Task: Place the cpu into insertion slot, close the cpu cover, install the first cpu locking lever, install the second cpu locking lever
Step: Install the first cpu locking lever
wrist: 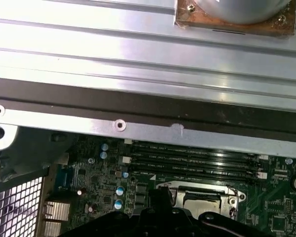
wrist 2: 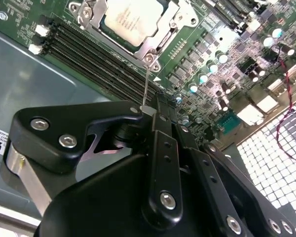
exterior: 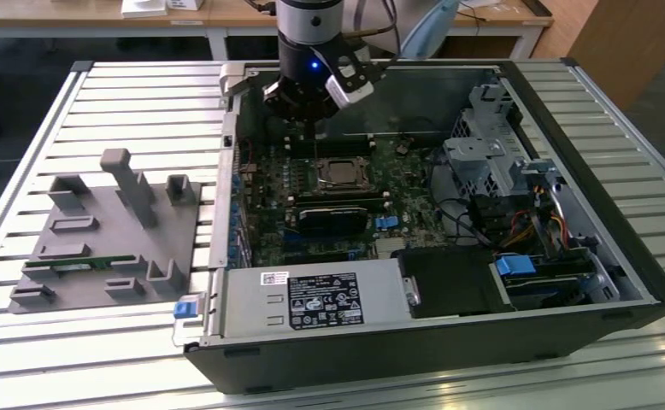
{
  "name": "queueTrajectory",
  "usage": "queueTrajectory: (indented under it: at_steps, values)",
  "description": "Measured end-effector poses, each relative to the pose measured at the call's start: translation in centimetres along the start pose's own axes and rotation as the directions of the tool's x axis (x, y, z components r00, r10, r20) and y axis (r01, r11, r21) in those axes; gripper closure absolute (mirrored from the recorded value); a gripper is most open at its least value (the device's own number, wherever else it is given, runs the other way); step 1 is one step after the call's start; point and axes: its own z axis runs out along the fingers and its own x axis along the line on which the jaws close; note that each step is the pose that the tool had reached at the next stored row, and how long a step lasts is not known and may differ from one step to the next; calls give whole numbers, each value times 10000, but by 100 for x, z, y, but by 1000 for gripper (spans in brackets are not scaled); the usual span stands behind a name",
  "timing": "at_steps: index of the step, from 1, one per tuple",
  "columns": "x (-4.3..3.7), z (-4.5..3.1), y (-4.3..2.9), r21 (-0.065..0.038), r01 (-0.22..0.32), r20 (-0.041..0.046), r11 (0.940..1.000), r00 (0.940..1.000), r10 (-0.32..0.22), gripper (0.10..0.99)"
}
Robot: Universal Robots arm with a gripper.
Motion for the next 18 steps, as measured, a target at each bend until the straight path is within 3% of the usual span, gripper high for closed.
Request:
queueTrajectory:
  at_steps: [11, 18]
  values:
    - [-118, 17, -7, 0, -3, -4, 10000, 10000, 3, 973]
    - [-132, 20, -9, 1, -5, -4, 10000, 10000, 5, 973]
